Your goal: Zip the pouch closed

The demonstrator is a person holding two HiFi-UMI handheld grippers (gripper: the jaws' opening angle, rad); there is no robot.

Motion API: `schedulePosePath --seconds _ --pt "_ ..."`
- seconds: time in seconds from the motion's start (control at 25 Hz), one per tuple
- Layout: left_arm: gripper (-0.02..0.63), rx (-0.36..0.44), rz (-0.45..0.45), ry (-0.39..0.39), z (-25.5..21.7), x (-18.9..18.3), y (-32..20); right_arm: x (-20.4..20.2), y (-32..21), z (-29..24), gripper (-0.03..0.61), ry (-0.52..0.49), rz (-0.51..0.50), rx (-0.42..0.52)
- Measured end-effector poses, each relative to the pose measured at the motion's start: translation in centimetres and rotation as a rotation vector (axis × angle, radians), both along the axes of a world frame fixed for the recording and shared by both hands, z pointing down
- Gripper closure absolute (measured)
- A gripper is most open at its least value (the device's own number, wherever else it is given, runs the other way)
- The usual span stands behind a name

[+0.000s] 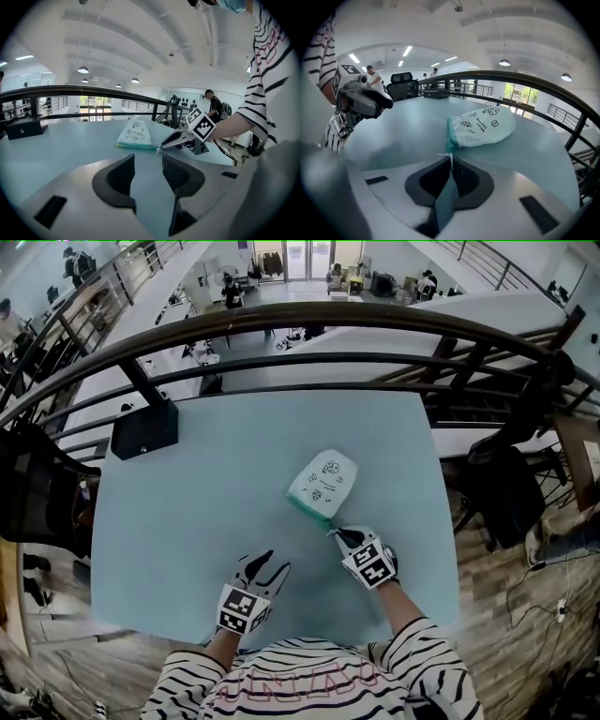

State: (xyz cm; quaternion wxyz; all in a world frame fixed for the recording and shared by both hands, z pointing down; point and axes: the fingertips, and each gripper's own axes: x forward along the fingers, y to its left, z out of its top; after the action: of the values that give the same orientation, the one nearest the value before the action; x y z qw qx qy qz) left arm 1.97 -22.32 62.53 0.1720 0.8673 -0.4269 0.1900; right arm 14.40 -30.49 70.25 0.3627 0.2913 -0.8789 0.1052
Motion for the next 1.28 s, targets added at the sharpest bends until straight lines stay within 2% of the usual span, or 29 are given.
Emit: schedulePosePath --seconds 0.16,0.36,0.6,0.84,1.12,1.28 --pt "0.441 0.01 0.021 -0.013 0.0 0.7 -0.2 -0.6 1.1 -1.3 0.541 -0.105 0.031 -0.06" --pt "0.442 0.03 0.072 -0.024 0.2 2.3 -1.3 -1.3 1.9 -3.2 0.541 -0.168 0.035 -0.057" --pt "0.442 0.05 0.155 -0.023 0.2 4.9 -2.2 -2.0 4.0 -5.0 0.541 -0.208 0.025 -0.049" --pt "0.441 0.017 0.245 -0.026 1.9 7.5 -1.7 -2.3 6.0 -5.9 0.541 -0.236 0.035 -0.042" --pt "0.443 0.009 0.273 -0.015 2.1 9.3 -0.6 -2.1 7.5 -6.4 0.541 -0.267 0.071 -0.043" --pt "0.501 0.009 0.266 -0.021 2.3 9.6 -0.1 -2.0 8.1 -6.5 0.541 -0.275 0.081 -0.044"
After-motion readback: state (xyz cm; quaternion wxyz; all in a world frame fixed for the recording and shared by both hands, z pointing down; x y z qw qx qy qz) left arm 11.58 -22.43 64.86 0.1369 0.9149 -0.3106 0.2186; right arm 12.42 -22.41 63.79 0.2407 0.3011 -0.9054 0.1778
